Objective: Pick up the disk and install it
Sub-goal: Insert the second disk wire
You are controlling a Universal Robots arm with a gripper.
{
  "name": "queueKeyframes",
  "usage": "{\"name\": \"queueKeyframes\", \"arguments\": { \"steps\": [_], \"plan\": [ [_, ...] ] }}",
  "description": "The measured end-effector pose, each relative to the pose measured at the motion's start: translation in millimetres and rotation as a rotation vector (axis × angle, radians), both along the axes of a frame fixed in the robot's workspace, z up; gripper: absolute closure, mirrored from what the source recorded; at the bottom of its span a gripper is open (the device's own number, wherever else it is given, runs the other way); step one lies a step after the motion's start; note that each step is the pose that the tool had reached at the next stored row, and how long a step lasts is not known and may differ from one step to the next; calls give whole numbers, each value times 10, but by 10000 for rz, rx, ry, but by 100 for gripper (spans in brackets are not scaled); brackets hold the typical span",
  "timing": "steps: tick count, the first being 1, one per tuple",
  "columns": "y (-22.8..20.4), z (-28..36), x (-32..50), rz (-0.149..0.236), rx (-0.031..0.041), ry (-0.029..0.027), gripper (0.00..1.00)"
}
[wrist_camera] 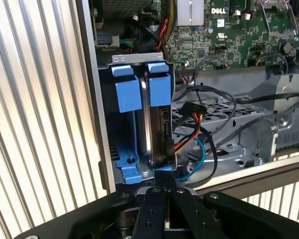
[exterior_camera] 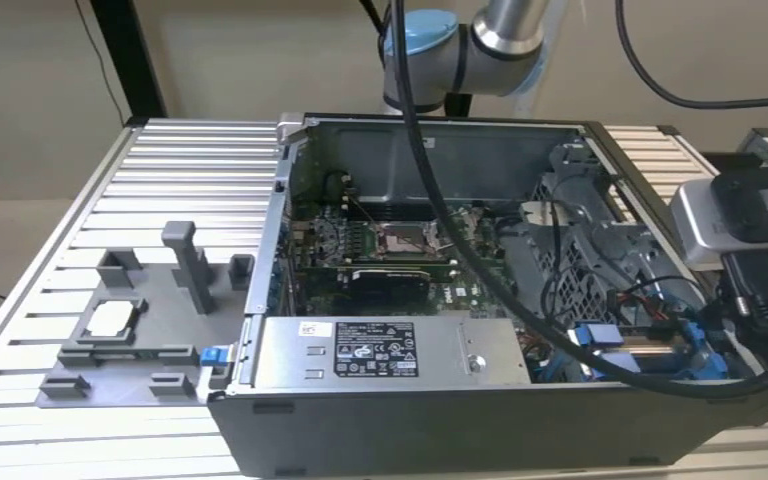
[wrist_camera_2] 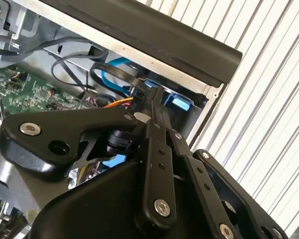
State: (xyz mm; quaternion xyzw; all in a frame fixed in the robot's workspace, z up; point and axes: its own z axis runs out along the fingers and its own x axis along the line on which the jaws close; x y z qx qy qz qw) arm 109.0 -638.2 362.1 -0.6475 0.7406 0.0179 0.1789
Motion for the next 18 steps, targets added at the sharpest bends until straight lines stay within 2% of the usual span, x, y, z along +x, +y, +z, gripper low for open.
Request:
{"name": "queueKeyframes", "arguments": {
  "steps": [2, 3, 9, 13, 14, 16, 18],
  "plan": [
    [-19, 0, 17, -1, 21, 1, 100],
    [-29, 2, 26, -2, 31, 2, 0],
    [-70, -3, 107, -14, 163, 2, 0],
    [-78, -66, 126, -206, 198, 0, 0],
    [-78, -78, 128, -245, 198, 8, 0],
    [-78, -93, 142, -266, 220, 65, 0],
    [-78, -99, 165, -268, 327, 90, 0]
  ]
}}
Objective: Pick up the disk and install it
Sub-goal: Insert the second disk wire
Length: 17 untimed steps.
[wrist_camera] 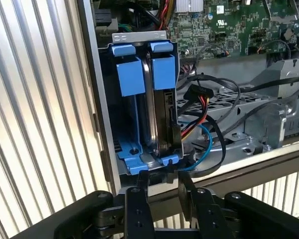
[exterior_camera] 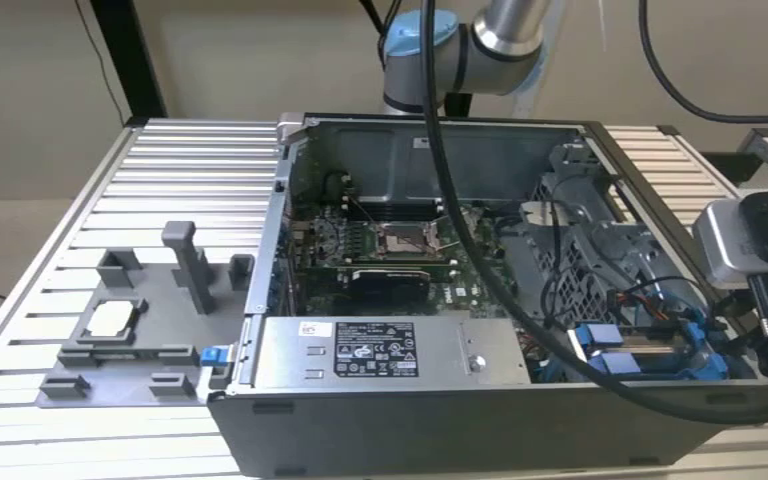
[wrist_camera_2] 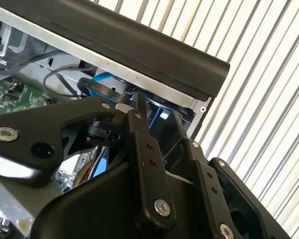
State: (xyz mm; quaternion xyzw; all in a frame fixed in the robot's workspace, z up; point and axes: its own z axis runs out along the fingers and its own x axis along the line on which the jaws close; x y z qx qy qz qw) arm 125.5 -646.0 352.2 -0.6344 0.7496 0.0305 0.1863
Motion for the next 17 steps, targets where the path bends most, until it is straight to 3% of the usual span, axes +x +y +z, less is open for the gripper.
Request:
{"name": "queueKeyframes", "arguments": {
  "steps": [3, 5, 17],
  "plan": [
    [0, -7, 22, -14, 348, 3, 0],
    [0, -17, 22, -120, 442, 3, 0],
    [-12, -45, 23, -735, 452, 17, 0]
  ]
}}
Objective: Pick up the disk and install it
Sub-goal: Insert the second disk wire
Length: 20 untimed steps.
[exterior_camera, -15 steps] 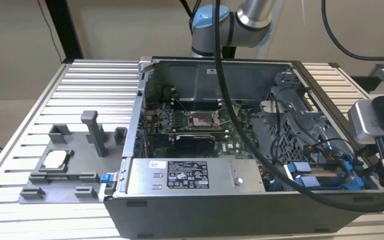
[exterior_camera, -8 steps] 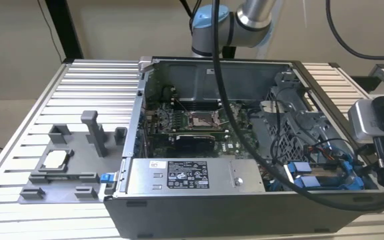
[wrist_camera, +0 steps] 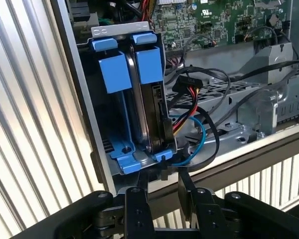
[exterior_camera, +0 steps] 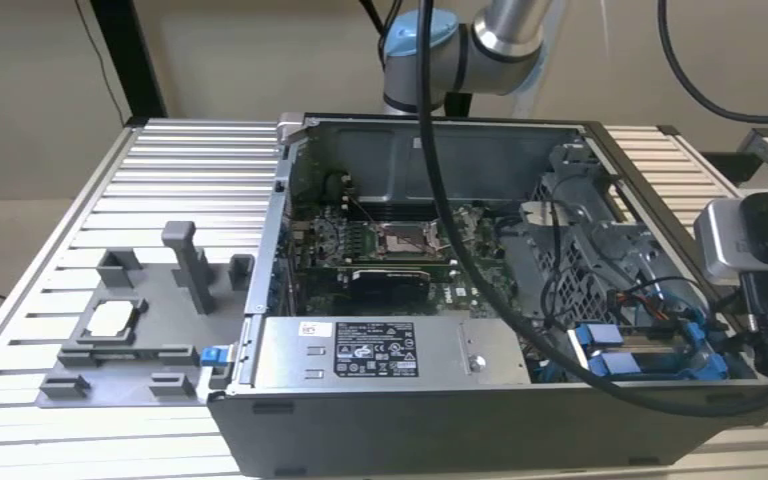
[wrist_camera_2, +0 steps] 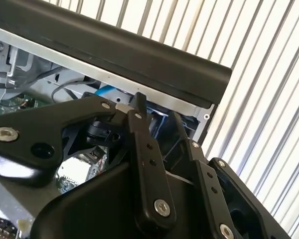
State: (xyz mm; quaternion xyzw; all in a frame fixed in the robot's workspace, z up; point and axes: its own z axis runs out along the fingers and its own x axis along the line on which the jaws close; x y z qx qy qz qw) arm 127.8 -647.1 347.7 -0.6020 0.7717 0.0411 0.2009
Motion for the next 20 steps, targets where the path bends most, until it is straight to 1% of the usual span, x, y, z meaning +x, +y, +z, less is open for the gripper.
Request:
{"name": "queueKeyframes", "arguments": {
  "steps": [2, 3, 4, 5, 6, 7, 9, 16, 20],
  "plan": [
    [0, 0, 0, -7, 0, 1, 0],
    [0, 0, 0, -8, -2, 32, 0],
    [0, 1, -1, -9, -2, 128, 0],
    [0, 3, -1, -10, -4, 284, 0],
    [0, 2, 0, -8, -3, 456, 0],
    [1, 1, 2, -7, -1, 561, 0],
    [0, 0, 4, -9, 2, 587, 0],
    [0, 1, 12, -15, 7, 591, 0],
    [2, -1, 13, -121, 25, 591, 0]
  ]
}}
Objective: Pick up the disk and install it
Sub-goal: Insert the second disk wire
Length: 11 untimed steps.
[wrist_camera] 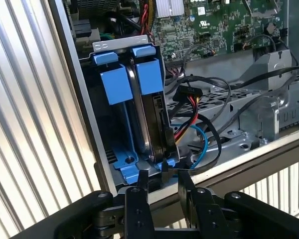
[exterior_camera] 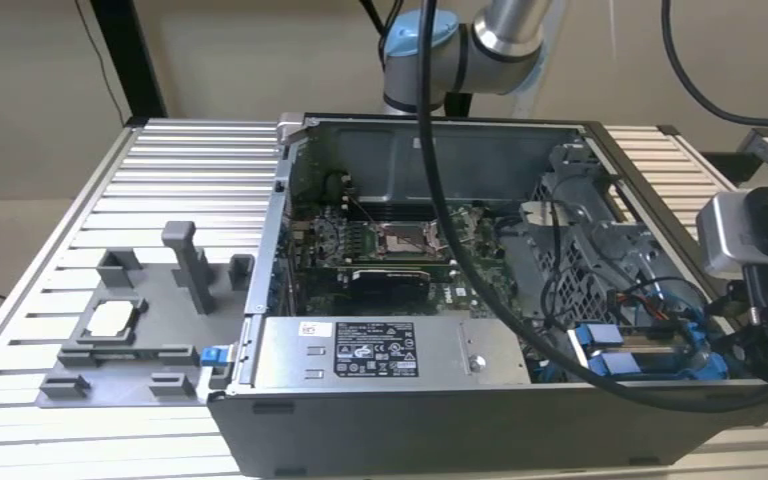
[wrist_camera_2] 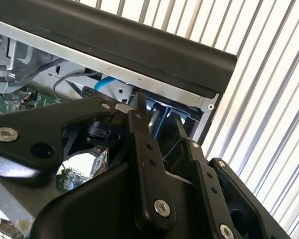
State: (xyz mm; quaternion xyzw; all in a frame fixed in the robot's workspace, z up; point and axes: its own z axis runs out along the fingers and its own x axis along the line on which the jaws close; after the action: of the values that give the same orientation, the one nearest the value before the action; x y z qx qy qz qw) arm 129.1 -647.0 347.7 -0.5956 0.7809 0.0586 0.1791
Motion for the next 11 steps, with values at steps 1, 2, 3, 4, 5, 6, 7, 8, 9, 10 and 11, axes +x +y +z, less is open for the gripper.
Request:
{"name": "queueKeyframes", "arguments": {
  "steps": [1, 2, 3, 4, 5, 6, 7, 8, 9, 10, 11],
  "plan": [
    [2, 1, -1, -32, -1, 0, 0],
    [2, 1, 0, -61, 6, 0, 0],
    [2, 1, 0, -97, 14, 0, 0],
    [2, 2, 0, -137, 27, 0, 0],
    [3, 4, 0, -170, 43, 0, 0],
    [3, 11, 0, -198, 48, 0, 0],
    [3, 20, 0, -230, 60, 0, 0],
    [3, 28, 0, -282, 79, 0, 0],
    [3, 40, 0, -339, 98, 0, 0],
    [3, 57, 0, -387, 121, 0, 0],
    [2, 69, 0, -427, 163, 1, 0]
  ]
}}
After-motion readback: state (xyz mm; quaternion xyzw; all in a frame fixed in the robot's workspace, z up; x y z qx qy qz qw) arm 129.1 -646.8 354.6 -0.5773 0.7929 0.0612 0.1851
